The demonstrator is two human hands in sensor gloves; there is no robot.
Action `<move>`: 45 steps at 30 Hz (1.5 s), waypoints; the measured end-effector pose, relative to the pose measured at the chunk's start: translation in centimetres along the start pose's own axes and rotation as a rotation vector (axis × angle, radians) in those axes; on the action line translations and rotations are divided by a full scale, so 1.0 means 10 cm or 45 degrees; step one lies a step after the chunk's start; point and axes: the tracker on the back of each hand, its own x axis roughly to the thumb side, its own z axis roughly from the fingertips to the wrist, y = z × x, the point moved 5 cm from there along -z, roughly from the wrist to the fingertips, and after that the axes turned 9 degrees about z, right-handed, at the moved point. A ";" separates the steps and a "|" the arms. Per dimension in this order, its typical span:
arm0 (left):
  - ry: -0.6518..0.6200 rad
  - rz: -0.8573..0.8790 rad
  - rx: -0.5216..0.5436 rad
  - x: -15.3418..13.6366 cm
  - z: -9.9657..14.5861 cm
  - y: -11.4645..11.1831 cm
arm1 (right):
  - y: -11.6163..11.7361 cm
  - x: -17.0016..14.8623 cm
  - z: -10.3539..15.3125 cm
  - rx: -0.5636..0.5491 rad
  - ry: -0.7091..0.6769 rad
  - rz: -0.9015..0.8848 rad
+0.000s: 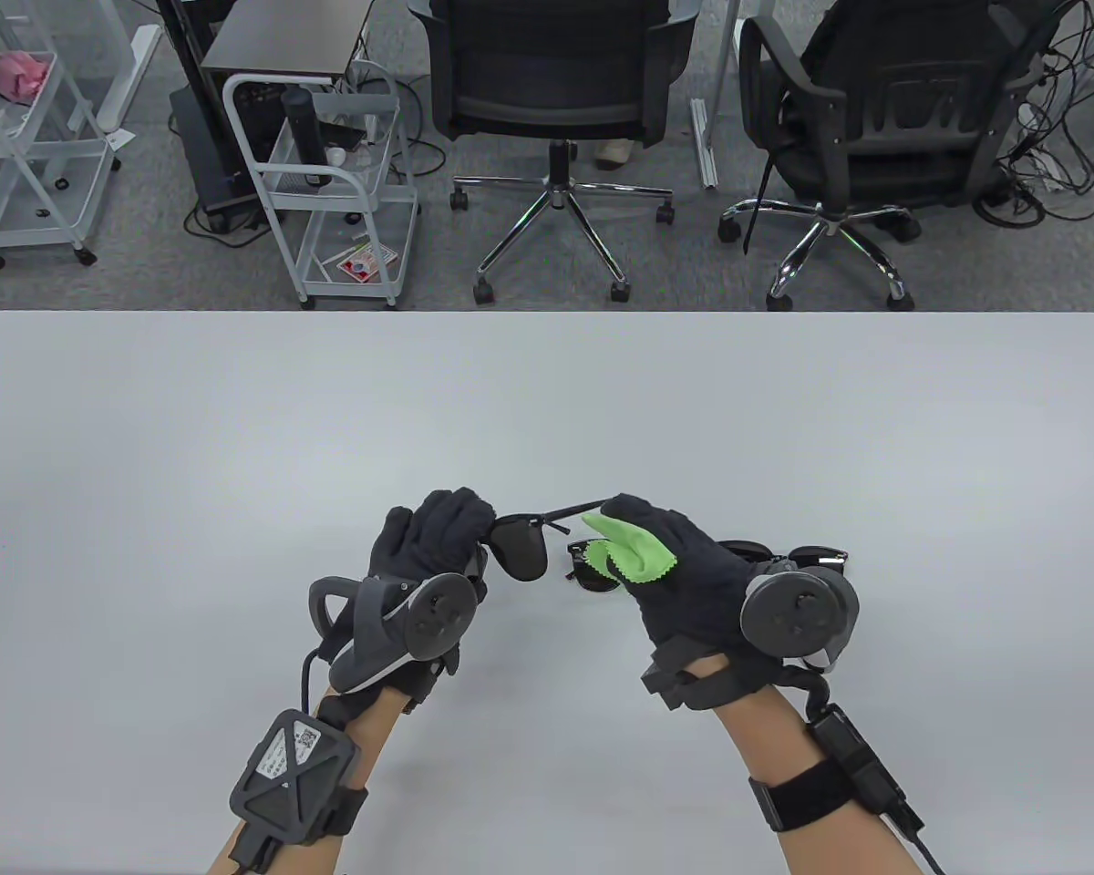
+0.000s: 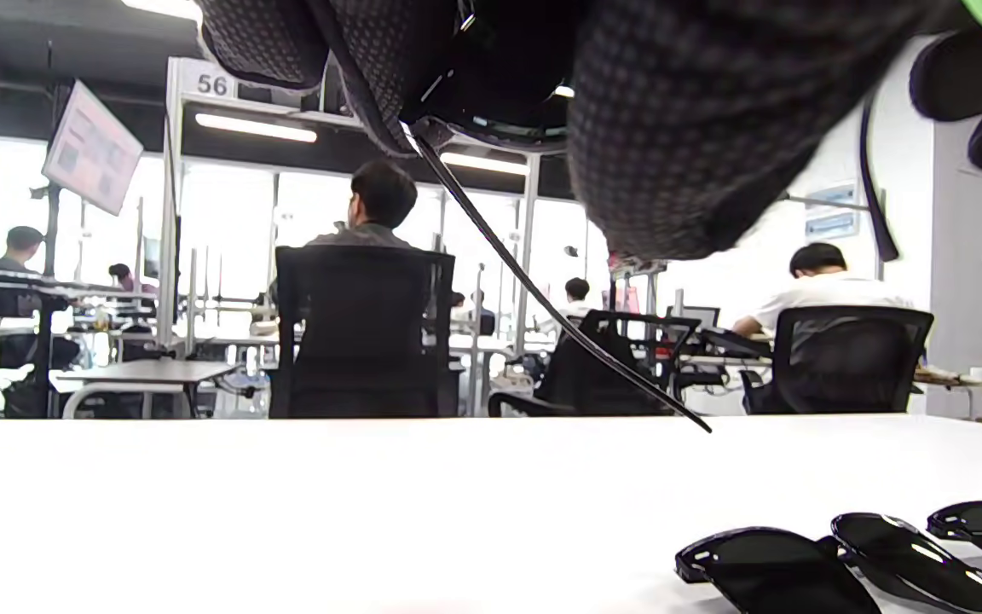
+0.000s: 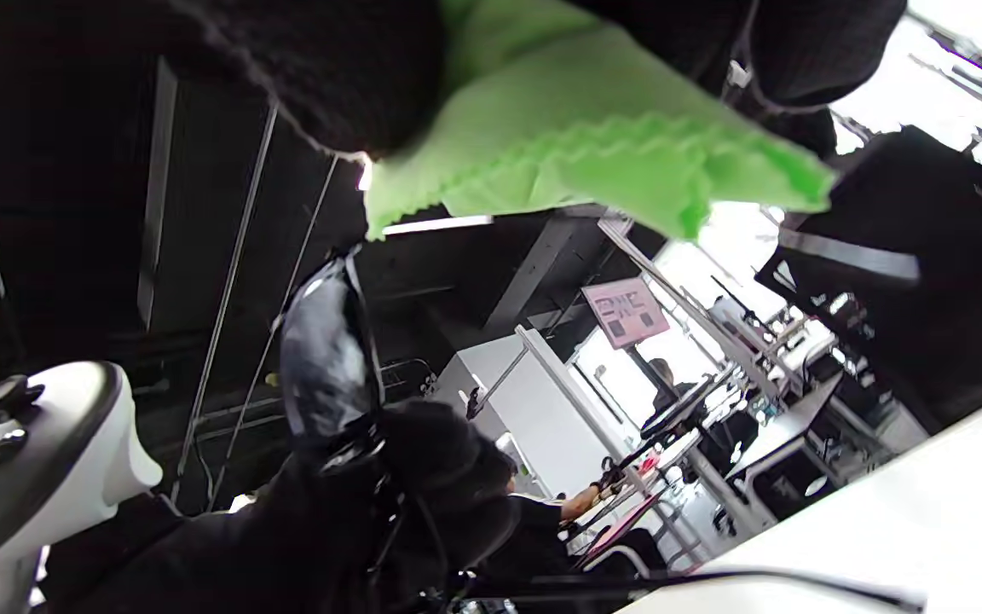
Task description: Dust sunglasses
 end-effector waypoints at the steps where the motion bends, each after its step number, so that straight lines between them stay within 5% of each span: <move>1: -0.017 -0.005 -0.010 0.00 0.00 -0.01 | 0.00 0.01 0.00 0.005 -0.009 0.003; 9: -0.173 -0.152 -0.031 0.08 0.00 -0.07 | 0.26 0.22 -0.04 0.325 -0.206 0.126; 13: -0.190 -0.175 -0.028 0.07 0.00 -0.06 | 0.19 0.22 -0.06 0.270 -0.168 0.111; 20: -0.285 -0.286 -0.024 0.22 0.03 -0.07 | 0.52 0.32 -0.02 0.634 -0.261 -0.040; 28: -0.338 -0.382 0.040 0.38 0.05 -0.07 | 0.59 0.27 -0.03 0.688 -0.230 -0.184; 37: -0.477 -0.174 0.085 0.74 0.18 -0.01 | 0.65 0.32 -0.06 0.579 -0.305 0.136; 45: -0.440 -0.189 0.165 0.62 0.12 0.08 | 0.67 0.21 -0.12 0.607 -0.244 0.183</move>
